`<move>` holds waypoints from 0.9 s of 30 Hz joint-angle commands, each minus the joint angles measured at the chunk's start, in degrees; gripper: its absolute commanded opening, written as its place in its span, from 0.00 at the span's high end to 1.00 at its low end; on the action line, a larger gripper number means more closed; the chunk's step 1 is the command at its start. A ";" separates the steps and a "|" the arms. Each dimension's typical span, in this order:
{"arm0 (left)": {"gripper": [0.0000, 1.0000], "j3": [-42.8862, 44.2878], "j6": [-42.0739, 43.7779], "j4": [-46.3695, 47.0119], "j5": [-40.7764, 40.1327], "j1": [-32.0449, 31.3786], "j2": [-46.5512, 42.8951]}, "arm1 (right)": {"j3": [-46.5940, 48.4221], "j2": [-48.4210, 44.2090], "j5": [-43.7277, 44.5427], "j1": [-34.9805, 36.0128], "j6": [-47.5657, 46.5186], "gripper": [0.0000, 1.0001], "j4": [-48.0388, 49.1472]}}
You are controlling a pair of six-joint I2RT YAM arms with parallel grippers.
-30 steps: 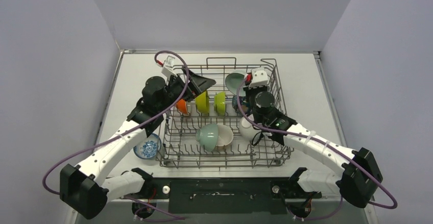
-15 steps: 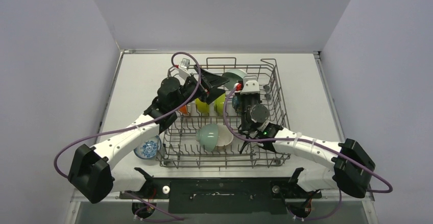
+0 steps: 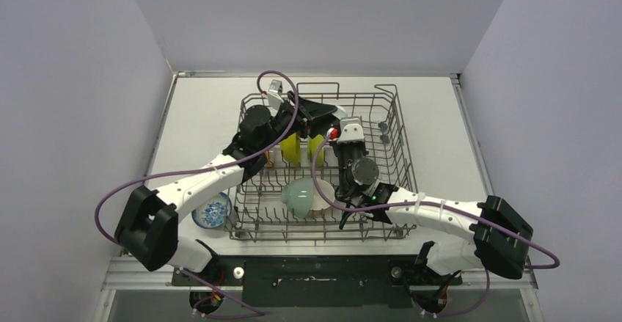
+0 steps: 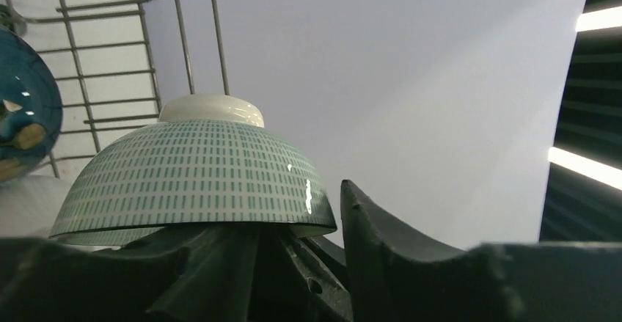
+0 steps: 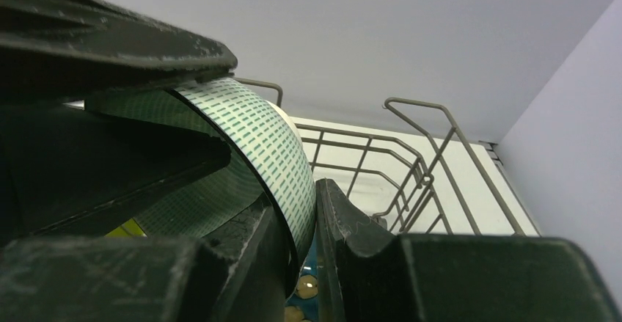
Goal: Load the bowls into the dish rack
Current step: Turn the bowl upside down on the dish rack.
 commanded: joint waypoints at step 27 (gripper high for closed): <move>1.00 0.39 1.53 8.50 4.57 7.66 2.70 | 4.28 -6.53 -20.68 -7.80 20.27 0.00 -23.14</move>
